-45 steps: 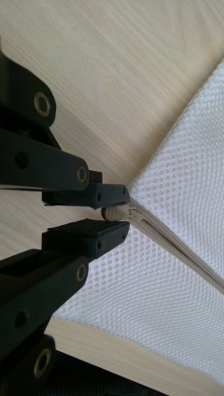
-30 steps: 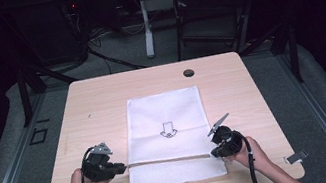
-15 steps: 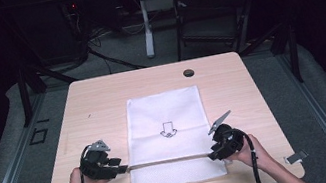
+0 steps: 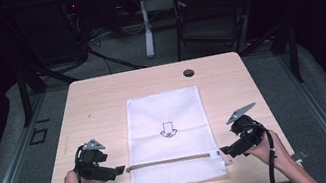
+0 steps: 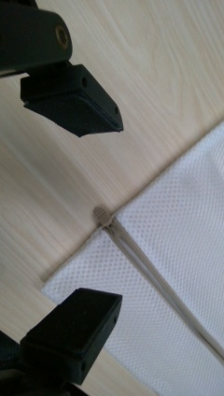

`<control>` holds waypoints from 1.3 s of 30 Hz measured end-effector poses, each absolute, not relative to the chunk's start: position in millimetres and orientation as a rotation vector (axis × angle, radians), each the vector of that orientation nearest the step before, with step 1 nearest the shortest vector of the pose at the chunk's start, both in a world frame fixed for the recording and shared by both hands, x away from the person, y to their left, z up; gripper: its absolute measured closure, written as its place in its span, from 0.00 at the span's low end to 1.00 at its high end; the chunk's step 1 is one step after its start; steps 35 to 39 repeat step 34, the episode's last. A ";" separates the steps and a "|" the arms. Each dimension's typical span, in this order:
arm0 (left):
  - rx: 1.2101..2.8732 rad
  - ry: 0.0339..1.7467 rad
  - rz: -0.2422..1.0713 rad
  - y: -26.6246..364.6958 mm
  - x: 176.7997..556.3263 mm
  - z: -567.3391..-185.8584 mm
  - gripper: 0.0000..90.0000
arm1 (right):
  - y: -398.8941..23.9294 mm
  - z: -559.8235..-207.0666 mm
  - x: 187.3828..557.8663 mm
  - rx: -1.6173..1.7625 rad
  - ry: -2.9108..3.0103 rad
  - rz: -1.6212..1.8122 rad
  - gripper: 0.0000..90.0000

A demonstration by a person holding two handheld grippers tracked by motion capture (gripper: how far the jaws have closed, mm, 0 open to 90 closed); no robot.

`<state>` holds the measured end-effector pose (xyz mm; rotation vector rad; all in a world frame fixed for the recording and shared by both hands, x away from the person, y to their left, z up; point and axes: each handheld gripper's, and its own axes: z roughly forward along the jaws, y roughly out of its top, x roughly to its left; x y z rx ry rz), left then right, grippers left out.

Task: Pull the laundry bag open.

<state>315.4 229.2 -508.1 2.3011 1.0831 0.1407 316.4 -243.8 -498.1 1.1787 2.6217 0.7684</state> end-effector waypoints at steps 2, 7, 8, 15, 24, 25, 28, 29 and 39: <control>2.287 1.109 0.153 232.3 313.4 -507.2 0.16 | -254.2 -497.8 312.5 1.208 2.596 0.768 0.09; 2.272 1.174 0.167 240.0 307.6 -505.9 0.15 | -276.2 -500.2 303.8 1.304 2.547 0.749 0.03; 2.266 1.180 0.178 241.2 306.0 -505.9 0.14 | -279.8 -500.6 301.3 1.320 2.535 0.750 0.02; 2.242 1.235 0.212 250.5 299.2 -504.4 0.12 | -299.8 -505.8 286.6 1.389 2.499 0.741 0.00; 2.238 1.282 0.203 257.9 300.3 -510.5 0.10 | -312.9 -520.5 285.7 1.452 2.509 0.703 0.00; 2.253 1.278 0.200 257.7 300.9 -511.1 0.09 | -312.8 -521.2 286.7 1.454 2.503 0.685 0.00; 2.262 1.280 0.185 257.1 302.7 -514.0 0.08 | -312.9 -523.0 287.9 1.454 2.509 0.707 0.00; 2.266 1.282 0.189 257.1 303.5 -514.5 0.08 | -313.6 -522.7 288.0 1.447 2.512 0.694 0.00; 2.260 1.281 0.189 258.3 304.5 -516.3 0.07 | -312.3 -523.1 289.2 1.453 2.505 0.688 0.00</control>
